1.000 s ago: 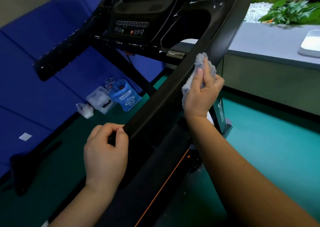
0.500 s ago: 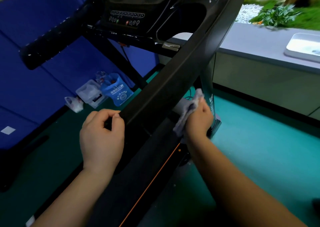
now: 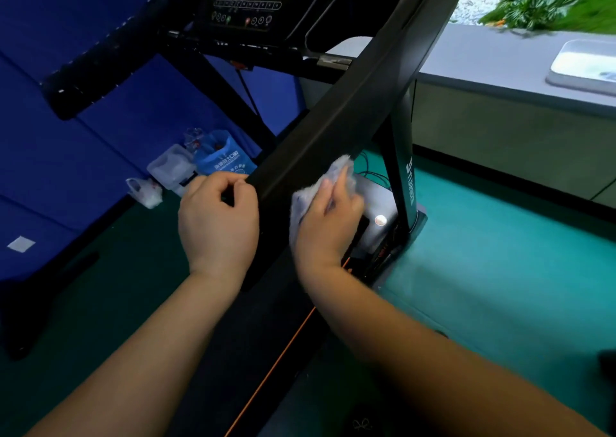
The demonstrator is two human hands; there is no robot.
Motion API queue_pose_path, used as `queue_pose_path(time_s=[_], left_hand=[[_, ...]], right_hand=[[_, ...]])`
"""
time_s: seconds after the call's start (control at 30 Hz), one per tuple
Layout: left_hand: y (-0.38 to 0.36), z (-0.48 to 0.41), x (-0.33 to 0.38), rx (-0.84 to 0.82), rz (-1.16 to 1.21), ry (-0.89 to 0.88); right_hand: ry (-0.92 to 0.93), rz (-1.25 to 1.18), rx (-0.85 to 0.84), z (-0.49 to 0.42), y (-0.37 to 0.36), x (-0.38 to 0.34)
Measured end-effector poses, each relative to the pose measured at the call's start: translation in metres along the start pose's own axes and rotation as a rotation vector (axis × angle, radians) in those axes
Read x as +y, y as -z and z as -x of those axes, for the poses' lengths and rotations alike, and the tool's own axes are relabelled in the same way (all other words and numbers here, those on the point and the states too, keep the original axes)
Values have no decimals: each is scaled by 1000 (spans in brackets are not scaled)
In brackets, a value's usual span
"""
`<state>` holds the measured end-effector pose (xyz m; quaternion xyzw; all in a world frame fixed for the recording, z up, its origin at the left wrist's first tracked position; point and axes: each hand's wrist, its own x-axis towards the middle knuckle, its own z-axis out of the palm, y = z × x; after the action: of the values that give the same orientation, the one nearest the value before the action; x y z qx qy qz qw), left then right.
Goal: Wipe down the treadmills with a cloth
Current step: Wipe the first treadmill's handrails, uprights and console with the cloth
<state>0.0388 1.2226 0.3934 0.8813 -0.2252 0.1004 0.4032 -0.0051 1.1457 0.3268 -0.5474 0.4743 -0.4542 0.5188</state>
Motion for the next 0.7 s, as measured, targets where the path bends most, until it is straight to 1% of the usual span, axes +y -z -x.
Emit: queue_pose_path(time_s=[0.07,0.1,0.13,0.23,0.33,0.4,0.43,0.5,0.53,0.6,0.7], left_hand=[[1,-1,0,-35,35,15],[2,-1,1,-60,62,21],[4,-3,1,-94,99,31],[10,-10,-7,-217,230,117],[18,-15,-14,-331,295,182],[22,-14,-15,-364,331,171],[22,-14,-16,-370,351,163],[22,-13,-16,-357,367,140],[22,-12,-15,-348,357,130],[23,-12,-15,-350,344,121],[29,-12,-16,-420,345,90]], right_hand=[[-9,-50,-125,25,11,9],[-30,-85,-143,27,19,12],[-29,-110,-116,21,25,14],[27,-112,44,-26,35,7],[65,-101,46,-53,17,-10],[44,-79,29,-41,-3,-14],[41,-76,45,-30,-11,-13],[81,-50,111,-8,-18,-11],[106,-38,118,4,-18,-8],[179,-17,69,35,-14,1],[314,-27,-127,82,5,16]])
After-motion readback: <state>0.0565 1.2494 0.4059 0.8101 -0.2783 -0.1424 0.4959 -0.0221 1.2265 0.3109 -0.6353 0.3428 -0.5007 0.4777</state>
